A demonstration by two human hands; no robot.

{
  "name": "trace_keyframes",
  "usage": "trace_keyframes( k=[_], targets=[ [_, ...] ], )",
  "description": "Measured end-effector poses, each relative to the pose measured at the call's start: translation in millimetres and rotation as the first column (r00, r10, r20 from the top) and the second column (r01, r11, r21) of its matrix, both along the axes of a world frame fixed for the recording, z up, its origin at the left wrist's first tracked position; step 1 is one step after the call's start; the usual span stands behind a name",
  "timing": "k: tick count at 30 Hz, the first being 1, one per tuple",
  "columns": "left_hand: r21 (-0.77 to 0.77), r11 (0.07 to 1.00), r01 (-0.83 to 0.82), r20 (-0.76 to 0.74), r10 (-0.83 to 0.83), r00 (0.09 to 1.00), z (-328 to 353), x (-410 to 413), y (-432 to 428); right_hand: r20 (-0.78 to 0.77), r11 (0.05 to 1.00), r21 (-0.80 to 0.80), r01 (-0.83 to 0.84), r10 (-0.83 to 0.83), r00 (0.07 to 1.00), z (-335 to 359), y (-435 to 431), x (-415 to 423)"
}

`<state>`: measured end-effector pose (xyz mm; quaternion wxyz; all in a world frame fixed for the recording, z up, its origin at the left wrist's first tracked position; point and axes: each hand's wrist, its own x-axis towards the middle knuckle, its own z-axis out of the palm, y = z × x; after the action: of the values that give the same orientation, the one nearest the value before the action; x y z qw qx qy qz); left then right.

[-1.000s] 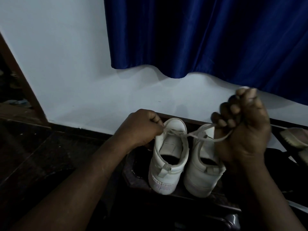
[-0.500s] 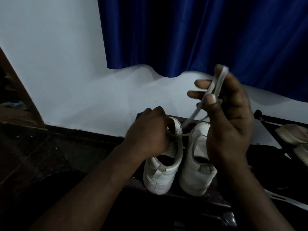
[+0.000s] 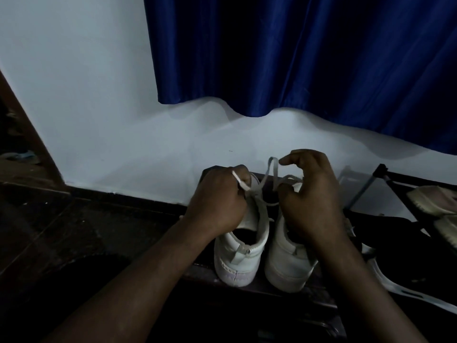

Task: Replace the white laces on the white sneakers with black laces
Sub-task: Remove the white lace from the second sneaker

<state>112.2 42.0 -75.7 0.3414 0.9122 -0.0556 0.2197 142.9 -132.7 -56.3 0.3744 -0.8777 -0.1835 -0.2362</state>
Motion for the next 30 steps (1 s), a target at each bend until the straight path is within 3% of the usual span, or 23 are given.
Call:
trace_keyframes(
  k=[6, 9, 12, 17, 19, 21, 23, 24, 25, 27, 30],
  targets=[
    [0.082, 0.996, 0.033, -0.082, -0.026, 0.996, 2.3, 2.8, 3.1, 0.064, 1.0, 0.009, -0.007, 0.007, 0.998, 4.5, 4.6, -9.3],
    [0.18, 0.982, 0.056, -0.115, -0.036, 0.993, 5.1, 2.6, 4.8, -0.074, 0.985, -0.073, -0.159, 0.153, 0.985, 8.4, 3.1, -13.2],
    [0.237, 0.972, 0.013, -0.101, 0.011, 0.995, 5.0, 0.9, 4.2, -0.174, 0.96, -0.172, -0.222, 0.193, 0.966, 2.8, 4.0, -14.2],
    [0.354, 0.935, -0.038, -0.039, 0.056, 0.998, 7.2, -1.8, -1.5, -0.097, 0.952, -0.242, -0.185, 0.166, 0.981, 0.3, 6.6, -13.1],
    [0.212, 0.976, -0.059, -0.031, 0.067, 0.997, 5.6, -1.8, -1.6, -0.075, 0.953, -0.272, -0.132, 0.116, 0.99, -0.2, 7.9, -12.7],
    [-0.169, 0.979, -0.114, -0.069, 0.103, 0.992, 4.2, -1.5, -1.6, -0.084, 0.954, -0.286, -0.094, 0.072, 0.994, -0.2, 8.0, -12.4],
    [-0.585, 0.794, -0.163, -0.148, 0.092, 0.985, 5.1, -1.6, 1.6, -0.101, 0.953, -0.293, -0.081, 0.053, 0.993, -0.4, 7.1, -11.3],
    [-0.689, 0.7, -0.187, -0.185, 0.079, 0.98, 4.9, -0.4, 4.4, -0.113, 0.951, -0.297, -0.084, 0.052, 0.992, -0.4, 7.0, -11.1],
    [-0.711, 0.675, -0.197, -0.209, 0.066, 0.976, 6.0, 0.5, 6.5, -0.126, 0.95, -0.298, -0.091, 0.056, 0.99, 0.0, 7.5, -11.4],
    [-0.607, 0.777, -0.167, -0.211, 0.045, 0.976, 7.3, 1.6, 11.1, -0.139, 0.949, -0.294, -0.114, 0.075, 0.987, 0.5, 9.9, -12.4],
    [-0.18, 0.98, -0.09, -0.159, 0.062, 0.985, 10.2, -1.0, 14.7, -0.117, 0.938, -0.324, -0.122, 0.088, 0.989, 1.8, 11.2, -14.1]
  ],
)
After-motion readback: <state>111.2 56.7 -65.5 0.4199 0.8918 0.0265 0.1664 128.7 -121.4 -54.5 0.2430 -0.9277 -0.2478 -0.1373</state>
